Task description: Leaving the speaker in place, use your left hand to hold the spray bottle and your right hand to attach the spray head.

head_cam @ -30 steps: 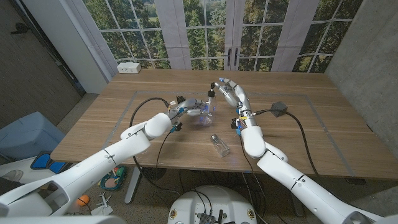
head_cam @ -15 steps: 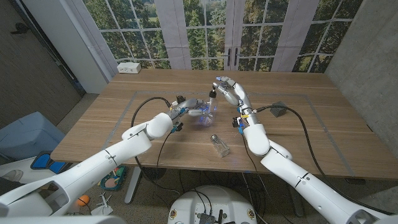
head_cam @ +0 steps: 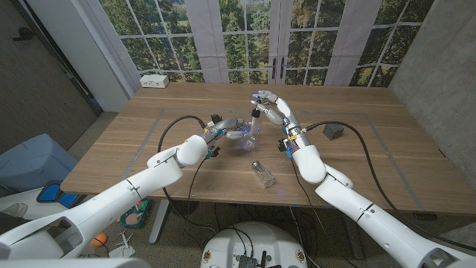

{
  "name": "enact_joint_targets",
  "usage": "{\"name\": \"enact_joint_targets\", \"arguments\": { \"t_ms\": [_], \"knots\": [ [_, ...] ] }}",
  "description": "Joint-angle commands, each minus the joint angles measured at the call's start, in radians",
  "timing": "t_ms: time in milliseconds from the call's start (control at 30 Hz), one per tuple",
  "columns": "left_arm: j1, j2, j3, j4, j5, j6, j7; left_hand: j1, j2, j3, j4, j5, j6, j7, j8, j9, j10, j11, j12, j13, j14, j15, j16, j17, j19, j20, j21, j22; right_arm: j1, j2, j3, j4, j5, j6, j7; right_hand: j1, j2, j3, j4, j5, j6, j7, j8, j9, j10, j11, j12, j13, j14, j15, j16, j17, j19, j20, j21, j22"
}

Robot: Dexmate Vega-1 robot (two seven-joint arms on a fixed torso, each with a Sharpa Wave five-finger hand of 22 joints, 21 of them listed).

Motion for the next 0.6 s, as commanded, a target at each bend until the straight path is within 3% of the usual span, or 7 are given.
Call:
{"name": "enact_joint_targets", "arguments": {
  "t_ms": [33, 267, 367, 600],
  "knots": [
    [0.008, 0.0, 0.001, -0.012, 0.022, 0.001, 0.014, 0.194, 0.197, 0.1, 0.091, 0.004, 0.259, -0.079, 0.009, 0.003, 0.132, -0.135, 0.006, 0.005, 0.002, -0.16, 0.001, 0.005, -0.005, -0.001, 0.005, 0.004, 0.002, -0.018, 0.003, -0.035, -0.015, -0.076, 0.037, -0.04, 0.008, -0.007, 0.009, 0.002, -0.02, 0.027, -0.018, 0.003, -0.027, 0.005, -0.002, -0.007, -0.015, 0.007, -0.008, -0.008, -0.013, 0.007, -0.01, 0.001],
    [0.011, -0.001, -0.001, -0.013, 0.027, -0.003, 0.018, 0.194, 0.197, 0.1, 0.092, 0.004, 0.26, -0.079, 0.01, 0.003, 0.132, -0.135, 0.006, 0.005, 0.002, -0.16, 0.001, 0.005, -0.004, -0.002, 0.006, 0.003, -0.006, -0.009, 0.011, -0.031, 0.011, -0.09, 0.021, -0.093, 0.006, -0.025, 0.022, -0.005, -0.027, 0.094, -0.028, 0.008, -0.048, 0.015, 0.003, -0.022, -0.01, 0.025, -0.011, -0.024, 0.05, -0.001, 0.001, 0.001],
    [0.011, -0.002, -0.002, -0.012, 0.028, -0.005, 0.019, 0.194, 0.197, 0.1, 0.092, 0.004, 0.26, -0.08, 0.009, 0.004, 0.132, -0.135, 0.006, 0.005, 0.002, -0.161, 0.001, 0.005, -0.005, -0.002, 0.007, 0.003, -0.012, -0.005, 0.016, -0.022, 0.024, -0.071, 0.009, -0.117, 0.006, -0.032, 0.023, -0.006, 0.014, 0.139, -0.011, 0.02, -0.043, 0.026, 0.011, -0.031, 0.005, 0.024, -0.008, -0.034, 0.09, -0.002, 0.009, 0.001],
    [0.014, -0.005, -0.003, -0.017, 0.03, -0.001, 0.02, 0.196, 0.198, 0.1, 0.092, 0.004, 0.261, -0.08, 0.01, 0.004, 0.131, -0.135, 0.005, 0.005, 0.003, -0.162, 0.002, 0.006, -0.005, -0.002, 0.008, 0.003, -0.029, 0.004, 0.026, -0.011, 0.019, -0.031, -0.038, -0.134, 0.007, -0.037, 0.018, -0.007, 0.086, 0.156, 0.025, 0.043, -0.017, 0.033, 0.022, -0.041, 0.033, 0.01, 0.001, -0.045, 0.11, 0.01, 0.007, 0.001]
  ]
}}
